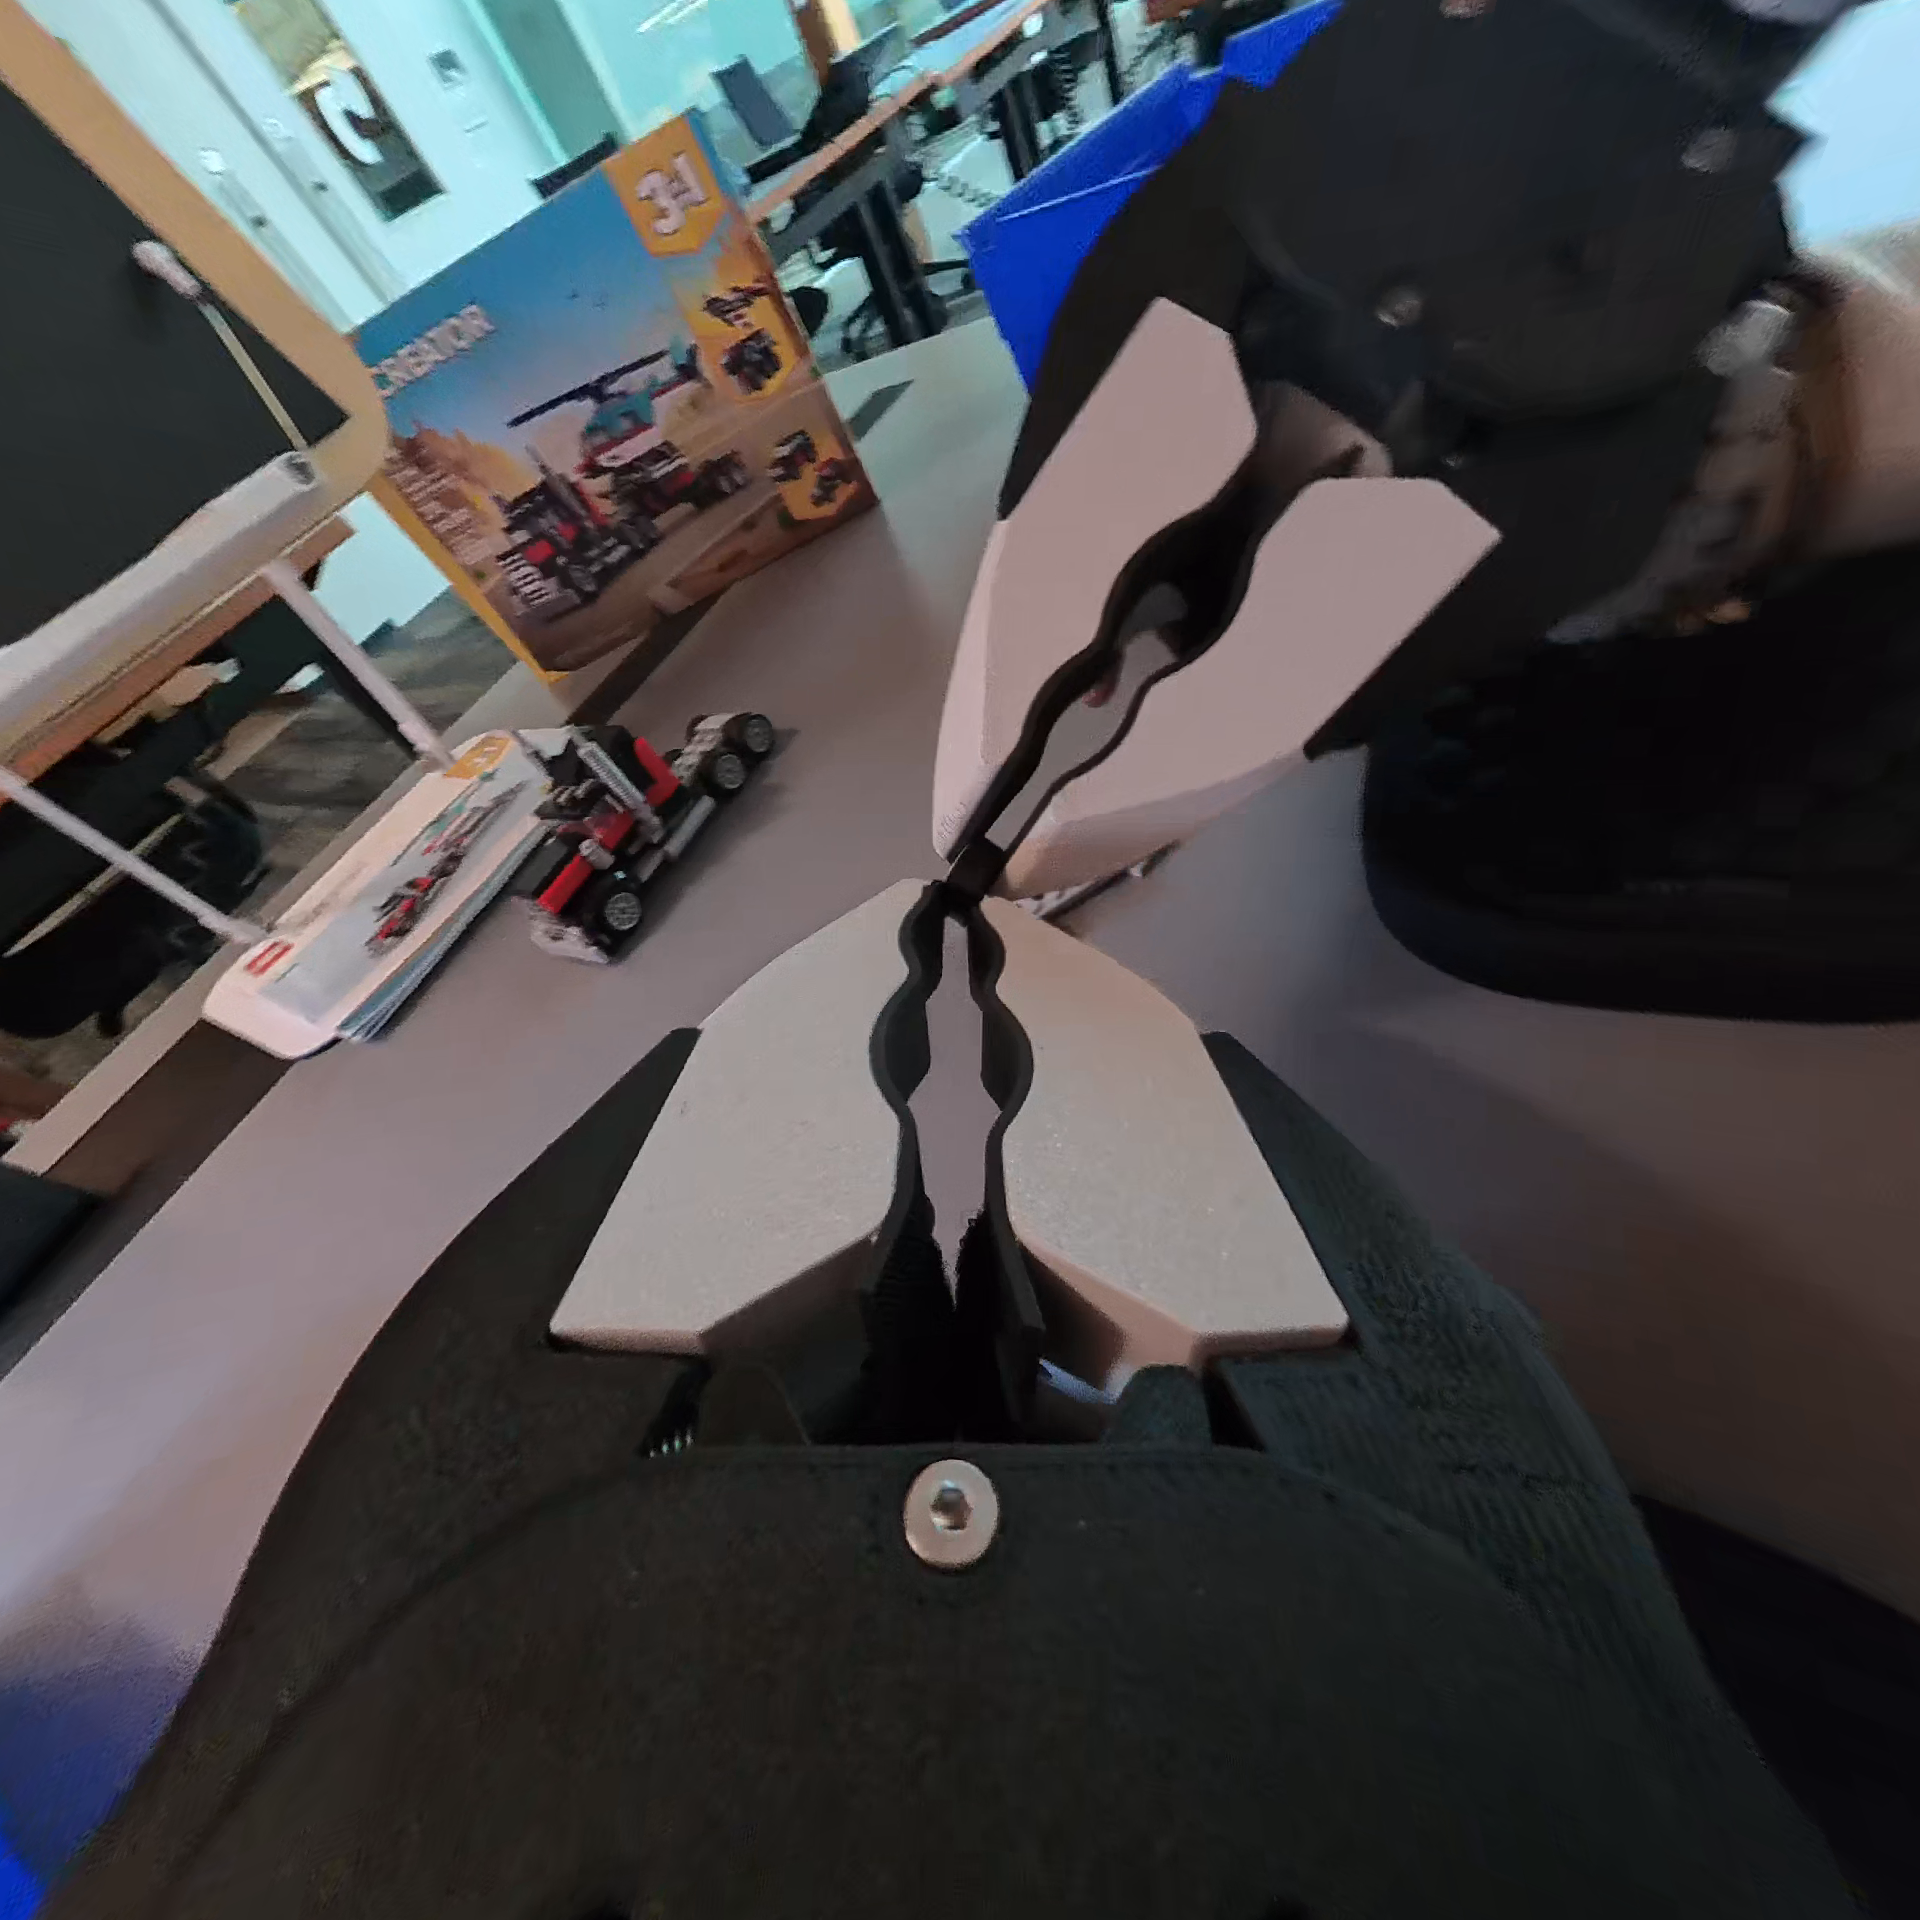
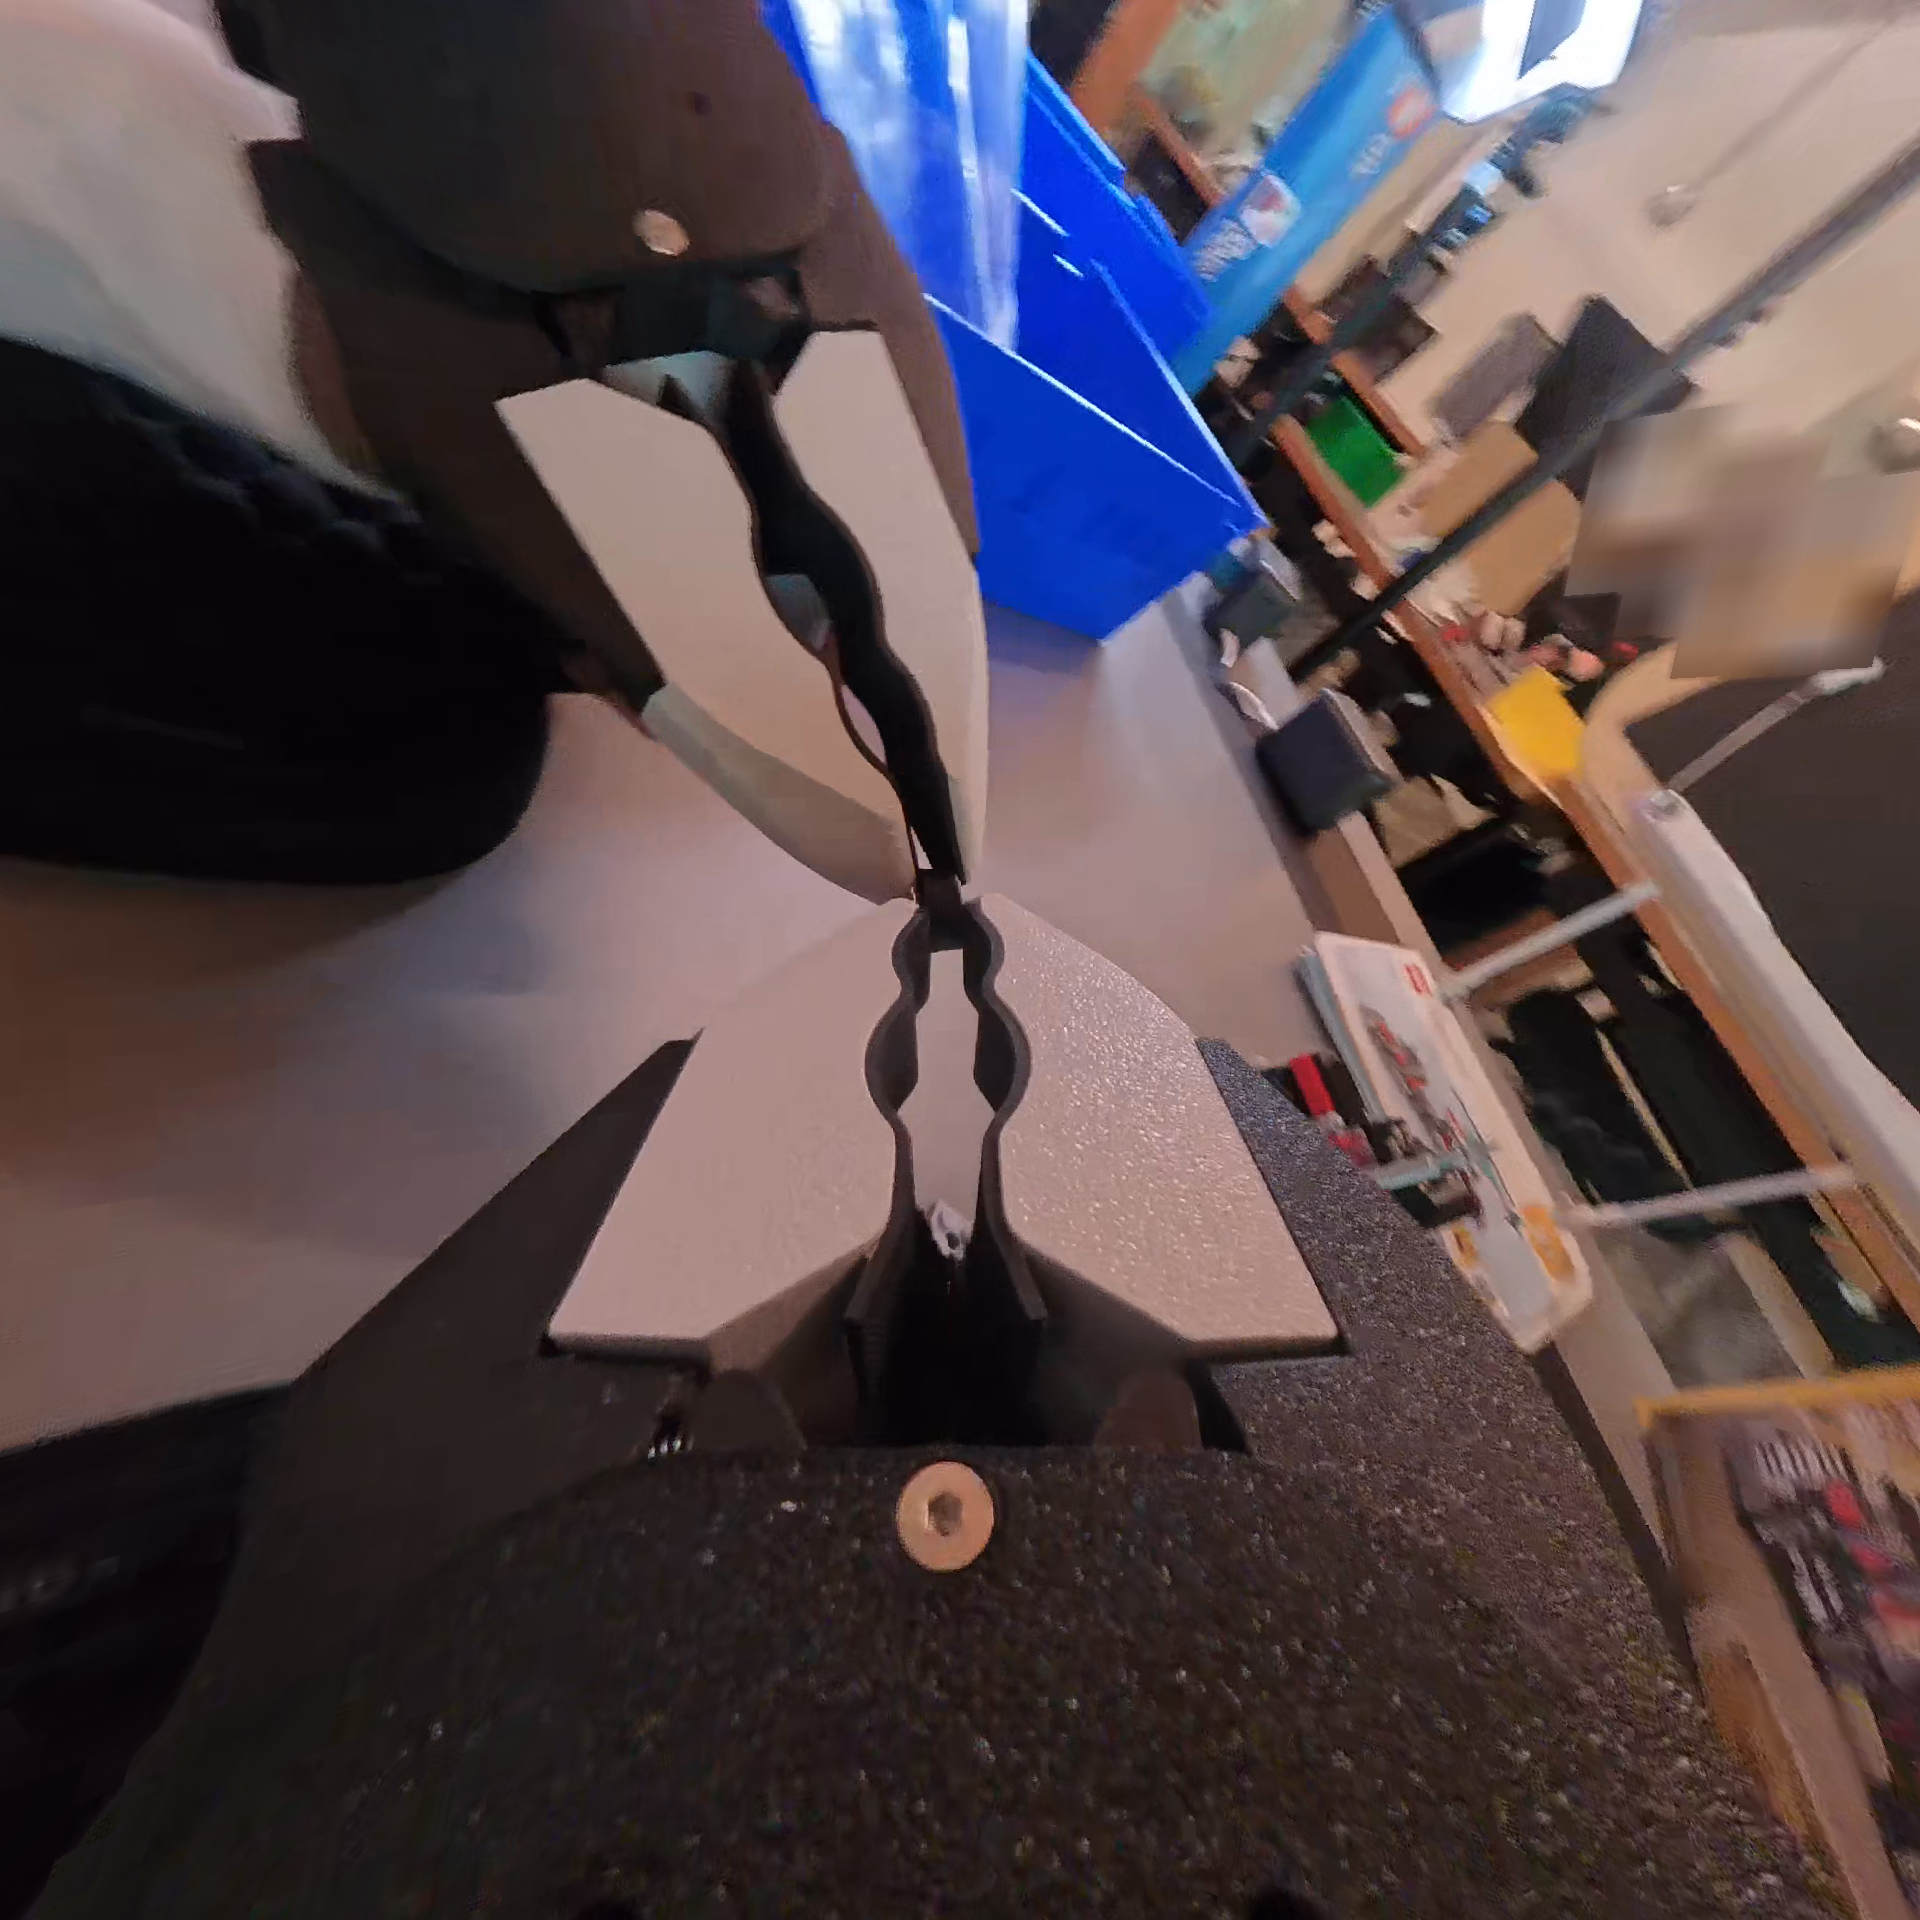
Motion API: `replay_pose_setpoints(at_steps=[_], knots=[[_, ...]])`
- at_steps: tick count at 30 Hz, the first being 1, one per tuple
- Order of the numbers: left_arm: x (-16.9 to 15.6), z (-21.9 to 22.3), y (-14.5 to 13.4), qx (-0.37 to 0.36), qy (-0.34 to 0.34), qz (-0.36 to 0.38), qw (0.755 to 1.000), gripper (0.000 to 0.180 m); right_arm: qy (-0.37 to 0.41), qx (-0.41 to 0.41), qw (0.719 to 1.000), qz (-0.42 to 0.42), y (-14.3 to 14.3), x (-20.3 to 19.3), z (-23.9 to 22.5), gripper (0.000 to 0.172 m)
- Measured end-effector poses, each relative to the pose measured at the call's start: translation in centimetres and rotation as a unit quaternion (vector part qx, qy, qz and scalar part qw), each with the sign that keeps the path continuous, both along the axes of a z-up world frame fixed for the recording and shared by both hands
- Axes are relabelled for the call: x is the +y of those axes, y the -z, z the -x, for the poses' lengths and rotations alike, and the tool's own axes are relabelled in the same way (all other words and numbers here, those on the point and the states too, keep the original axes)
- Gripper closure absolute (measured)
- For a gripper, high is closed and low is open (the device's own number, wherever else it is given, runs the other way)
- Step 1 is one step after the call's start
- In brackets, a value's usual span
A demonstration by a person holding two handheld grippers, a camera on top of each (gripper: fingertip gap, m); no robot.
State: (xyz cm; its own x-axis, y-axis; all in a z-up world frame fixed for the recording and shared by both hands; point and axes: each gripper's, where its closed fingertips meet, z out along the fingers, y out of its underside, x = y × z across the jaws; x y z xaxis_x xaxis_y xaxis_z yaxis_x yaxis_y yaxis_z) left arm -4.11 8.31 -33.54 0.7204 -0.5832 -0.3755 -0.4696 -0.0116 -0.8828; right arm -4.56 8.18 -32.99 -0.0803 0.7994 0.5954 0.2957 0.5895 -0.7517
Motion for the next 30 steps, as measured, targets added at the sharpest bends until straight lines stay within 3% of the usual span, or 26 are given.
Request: replay_pose_setpoints(at_steps=[4, 11, 14, 16, 17, 19, 22, 26, 30], knots=[[0.5, 0.3, -0.5, -0.002, -0.077, -0.005, 0.997, 0.177, 0.099, 0.031, 0.994, 0.021, -0.5, 0.6, -0.1, 0.166], [0.0, -0.5, 0.5, -0.078, -0.172, 0.072, 0.979, 0.18, 0.233, 0.046, 0.969, 0.069, 0.4, 0.8, -1.1, 0.167], [-0.1, -1.0, 1.6, -0.08, -0.173, 0.099, 0.977, 0.18, 0.245, 0.035, 0.961, 0.125, 1.4, 1.0, -1.4, 0.167], [-1.0, -2.9, 2.3, -0.089, -0.112, 0.145, 0.979, 0.18, 0.28, 0.036, 0.953, 0.112, 1.2, 2.5, -2.2, 0.167], [-1.7, -4.2, 2.9, -0.082, -0.082, 0.166, 0.979, 0.18, 0.272, 0.034, 0.954, 0.122, 1.1, 2.7, -2.1, 0.167], [-1.4, -3.8, 3.1, -0.038, -0.095, 0.143, 0.984, 0.18, 0.235, 0.015, 0.954, 0.188, 1.8, 1.9, -1.6, 0.166], [-1.0, -1.8, 2.5, -0.114, -0.1, 0.173, 0.973, 0.18, 0.218, 0.02, 0.95, 0.221, 1.8, 2.1, -2.2, 0.166], [-1.2, -0.9, -0.2, -0.187, -0.031, 0.132, 0.973, 0.18, 0.058, 0.061, 0.961, 0.262, -0.3, -0.6, -1.6, 0.166], [-1.5, -0.9, -2.2, -0.238, 0.05, 0.106, 0.964, 0.18, -0.041, 0.099, 0.944, 0.312, -2.3, -1.8, -1.8, 0.166]])
